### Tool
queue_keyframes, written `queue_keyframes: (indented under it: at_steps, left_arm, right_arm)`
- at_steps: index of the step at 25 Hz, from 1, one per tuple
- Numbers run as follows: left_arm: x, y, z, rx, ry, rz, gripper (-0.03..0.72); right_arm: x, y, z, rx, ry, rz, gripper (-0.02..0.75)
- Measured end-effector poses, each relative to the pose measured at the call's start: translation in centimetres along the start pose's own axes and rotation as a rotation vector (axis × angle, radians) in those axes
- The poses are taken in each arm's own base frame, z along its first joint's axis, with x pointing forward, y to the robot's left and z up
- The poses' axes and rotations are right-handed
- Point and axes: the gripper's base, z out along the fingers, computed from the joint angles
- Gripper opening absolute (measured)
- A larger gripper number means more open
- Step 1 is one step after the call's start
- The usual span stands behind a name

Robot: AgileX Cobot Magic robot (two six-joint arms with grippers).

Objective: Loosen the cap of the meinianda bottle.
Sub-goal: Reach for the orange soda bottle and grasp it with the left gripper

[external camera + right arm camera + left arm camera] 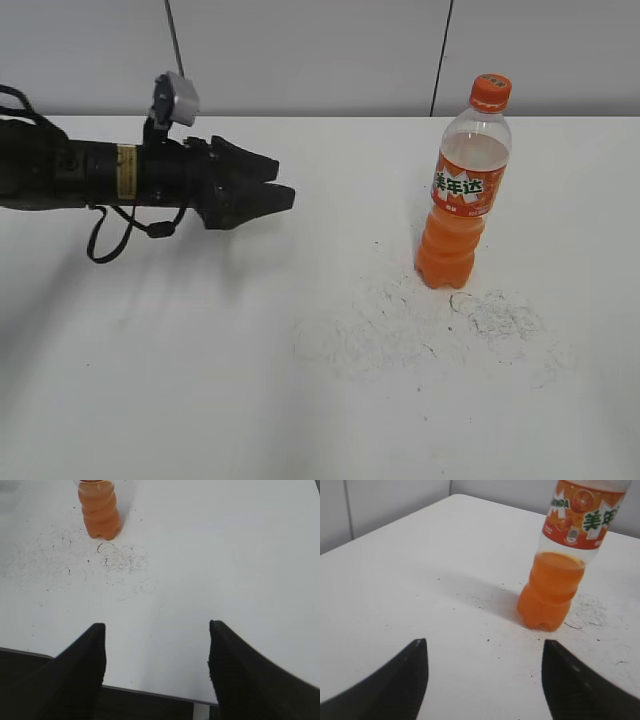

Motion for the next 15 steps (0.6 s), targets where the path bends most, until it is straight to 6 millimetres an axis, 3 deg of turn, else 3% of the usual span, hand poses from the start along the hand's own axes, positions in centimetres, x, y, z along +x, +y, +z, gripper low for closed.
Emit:
queue_keyframes:
  at_steps: [3, 8, 15]
  left_arm:
    - [0.5, 0.4, 2.3, 0.089, 0.008, 0.027, 0.550]
    - [2.6, -1.0, 5.9, 0.196, 0.036, 0.016, 0.550]
    - [2.5, -2.4, 7.2, 0.248, 0.015, 0.012, 0.549]
  right_arm:
    - [0.0, 0.0, 0.0, 0.000, 0.000, 0.000, 0.477]
    - [0.0, 0.0, 0.0, 0.000, 0.000, 0.000, 0.477]
    - [0.0, 0.0, 0.0, 0.000, 0.000, 0.000, 0.477]
